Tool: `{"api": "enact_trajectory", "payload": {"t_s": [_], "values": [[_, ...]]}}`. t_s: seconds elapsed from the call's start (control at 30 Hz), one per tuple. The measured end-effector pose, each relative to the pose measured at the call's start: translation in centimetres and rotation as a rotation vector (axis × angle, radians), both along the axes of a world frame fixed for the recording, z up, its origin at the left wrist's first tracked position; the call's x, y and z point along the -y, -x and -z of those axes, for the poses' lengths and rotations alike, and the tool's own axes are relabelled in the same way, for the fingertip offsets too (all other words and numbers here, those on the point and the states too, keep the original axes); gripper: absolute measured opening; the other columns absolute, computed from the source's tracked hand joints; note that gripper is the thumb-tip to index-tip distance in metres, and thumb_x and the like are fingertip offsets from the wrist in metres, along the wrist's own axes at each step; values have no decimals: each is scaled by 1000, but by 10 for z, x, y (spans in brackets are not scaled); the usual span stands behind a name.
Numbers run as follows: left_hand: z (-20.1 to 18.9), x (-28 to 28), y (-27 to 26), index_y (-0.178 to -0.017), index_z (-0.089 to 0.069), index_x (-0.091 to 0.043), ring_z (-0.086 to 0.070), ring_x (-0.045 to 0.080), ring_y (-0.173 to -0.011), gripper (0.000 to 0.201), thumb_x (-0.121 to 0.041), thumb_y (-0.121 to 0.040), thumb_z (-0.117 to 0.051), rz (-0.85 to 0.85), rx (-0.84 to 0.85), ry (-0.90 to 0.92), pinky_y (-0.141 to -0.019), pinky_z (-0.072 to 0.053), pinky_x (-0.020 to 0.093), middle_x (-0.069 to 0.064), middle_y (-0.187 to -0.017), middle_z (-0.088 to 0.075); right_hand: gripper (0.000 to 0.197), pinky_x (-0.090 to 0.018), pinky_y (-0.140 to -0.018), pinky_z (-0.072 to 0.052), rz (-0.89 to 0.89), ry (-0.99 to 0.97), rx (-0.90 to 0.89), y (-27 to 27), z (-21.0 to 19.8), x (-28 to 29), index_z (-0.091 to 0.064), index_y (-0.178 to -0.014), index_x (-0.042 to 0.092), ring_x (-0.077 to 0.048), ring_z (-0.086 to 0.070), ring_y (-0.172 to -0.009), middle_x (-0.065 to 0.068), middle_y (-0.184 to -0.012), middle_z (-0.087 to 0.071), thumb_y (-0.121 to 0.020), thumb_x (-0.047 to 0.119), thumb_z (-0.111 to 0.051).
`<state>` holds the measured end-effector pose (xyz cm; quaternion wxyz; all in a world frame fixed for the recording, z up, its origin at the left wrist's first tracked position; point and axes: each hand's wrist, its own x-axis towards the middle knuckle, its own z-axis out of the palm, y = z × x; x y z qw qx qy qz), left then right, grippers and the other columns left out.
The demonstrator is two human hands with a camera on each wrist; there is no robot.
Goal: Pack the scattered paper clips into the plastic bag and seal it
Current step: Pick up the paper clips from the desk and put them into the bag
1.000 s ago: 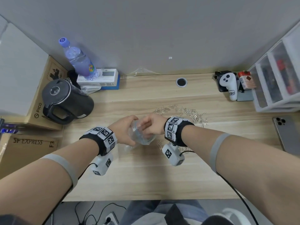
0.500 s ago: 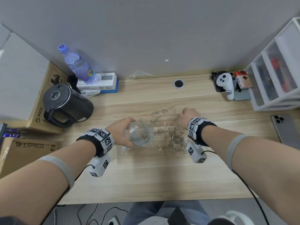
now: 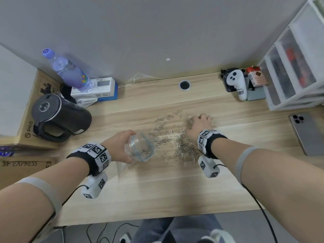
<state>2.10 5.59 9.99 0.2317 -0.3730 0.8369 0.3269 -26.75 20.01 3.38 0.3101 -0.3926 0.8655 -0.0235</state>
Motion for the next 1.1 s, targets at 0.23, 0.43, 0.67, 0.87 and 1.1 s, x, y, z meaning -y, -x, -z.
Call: {"api": "enact_trajectory", "payload": {"t_s": [0.23, 0.43, 0.67, 0.87, 1.1], "values": [[-6, 0, 14, -136, -42, -23, -57, 14, -106, 91, -27, -56, -86, 14, -23, -19, -89, -46, 24, -7, -118, -57, 50, -39, -96, -51, -179, 48, 271, -12, -13, 1, -58, -131, 25, -24, -58, -113, -2, -131, -55, -81, 32, -60], [-6, 4, 16, -131, -46, -25, -59, 12, -101, 85, -27, -55, -85, 0, -43, -21, -85, -47, 24, -8, -114, -59, 49, -46, -101, -41, 126, 0, -55, 24, -15, -4, -45, -127, 8, -34, -39, -122, -16, -129, -42, -87, 36, -51], [-3, 0, 13, -135, -43, -24, -57, 14, -107, 93, -35, -51, -81, 13, 4, -56, -93, -50, 30, -7, -118, -56, 58, -43, -98, -40, 94, -45, -15, 23, -5, -11, -42, -131, 9, -32, -34, -122, -12, -130, -37, -80, 32, -56], [-8, 1, 22, -129, -45, -28, -59, 12, -101, 92, -47, -43, -73, 25, -14, -61, -87, -49, 26, -9, -113, -58, 57, -38, -94, -52, -60, 14, 276, -9, -7, -14, -47, -137, 19, -22, -56, -110, -3, -129, -46, -84, 32, -63], [-19, 4, 36, -127, -45, -27, -59, 12, -100, 94, -53, -40, -69, 56, -38, -52, -87, -49, 28, -9, -111, -58, 50, -36, -90, -52, 82, 69, 189, 16, -24, -22, -49, -132, 12, -22, -58, -100, -9, -131, -49, -86, 27, -59]]}}
